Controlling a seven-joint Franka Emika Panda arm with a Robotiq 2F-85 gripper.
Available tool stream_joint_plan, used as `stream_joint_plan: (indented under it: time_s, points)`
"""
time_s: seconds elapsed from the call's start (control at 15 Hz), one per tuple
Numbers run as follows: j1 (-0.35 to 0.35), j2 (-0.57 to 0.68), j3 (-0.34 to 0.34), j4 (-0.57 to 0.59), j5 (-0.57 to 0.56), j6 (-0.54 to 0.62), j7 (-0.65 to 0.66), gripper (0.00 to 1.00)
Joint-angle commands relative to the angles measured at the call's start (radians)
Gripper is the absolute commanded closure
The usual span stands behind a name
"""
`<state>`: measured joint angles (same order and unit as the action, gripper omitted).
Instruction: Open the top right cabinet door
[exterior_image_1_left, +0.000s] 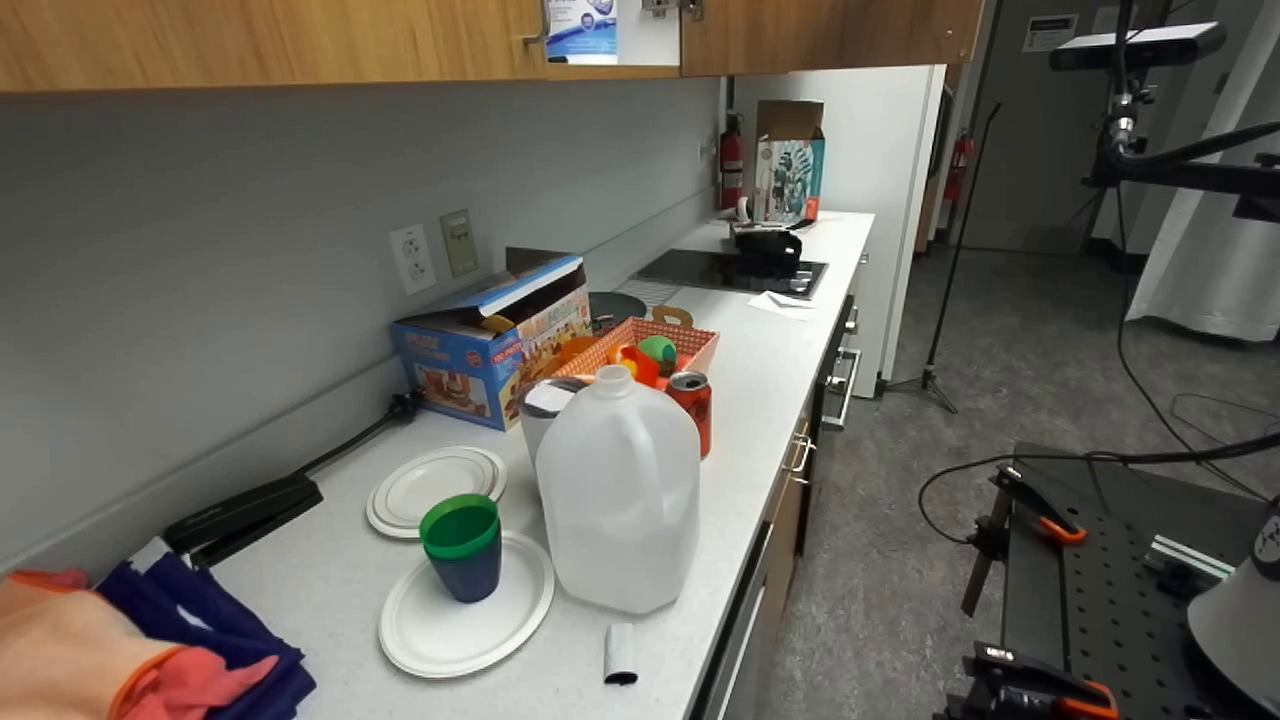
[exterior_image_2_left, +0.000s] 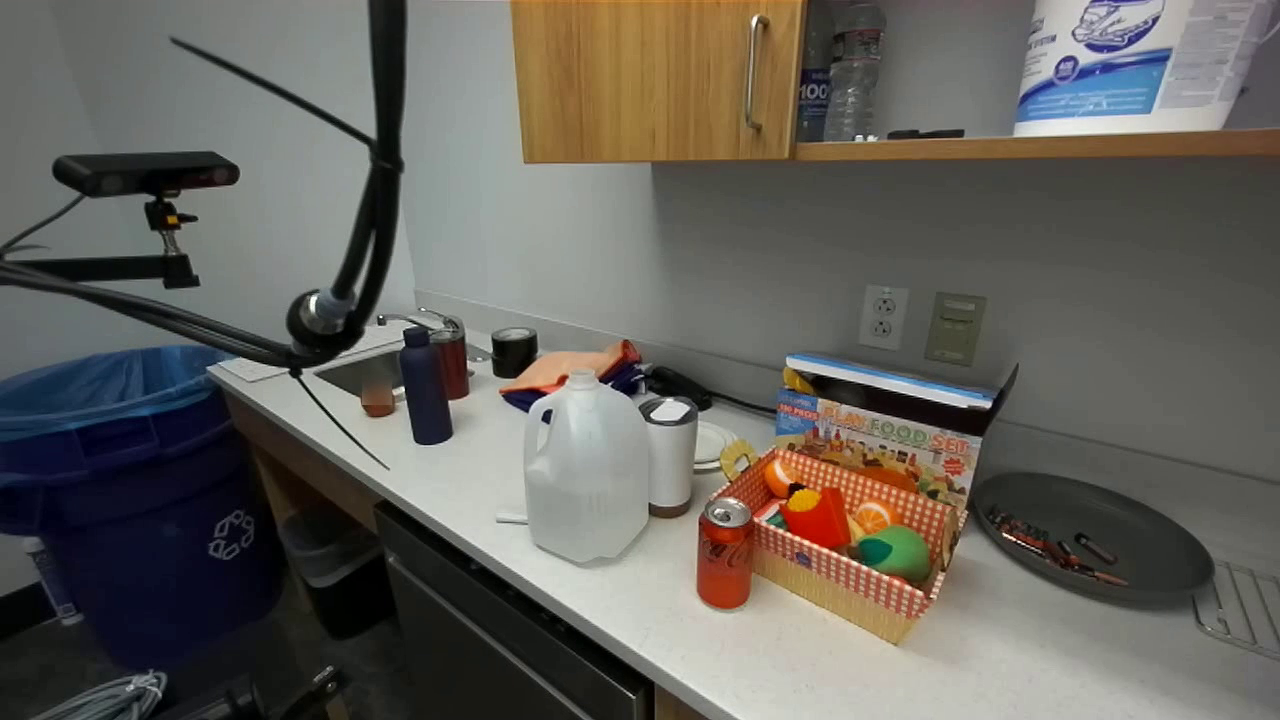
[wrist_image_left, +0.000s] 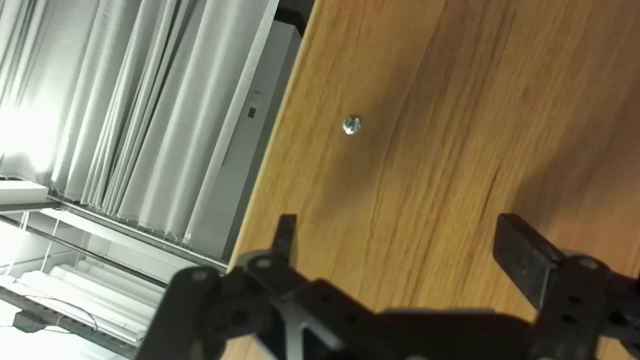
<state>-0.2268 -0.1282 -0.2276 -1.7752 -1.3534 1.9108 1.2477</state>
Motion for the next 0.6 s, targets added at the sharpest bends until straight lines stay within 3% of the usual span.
stream_joint_plan:
  time_s: [0.0,0.53]
  points:
    - [0.004,-0.004,-0.004,0.061,0.080,-0.026,-0.038,0.00]
    - [0.008,-0.053,0.009,0.248,0.383,-0.241,-0.283,0.00]
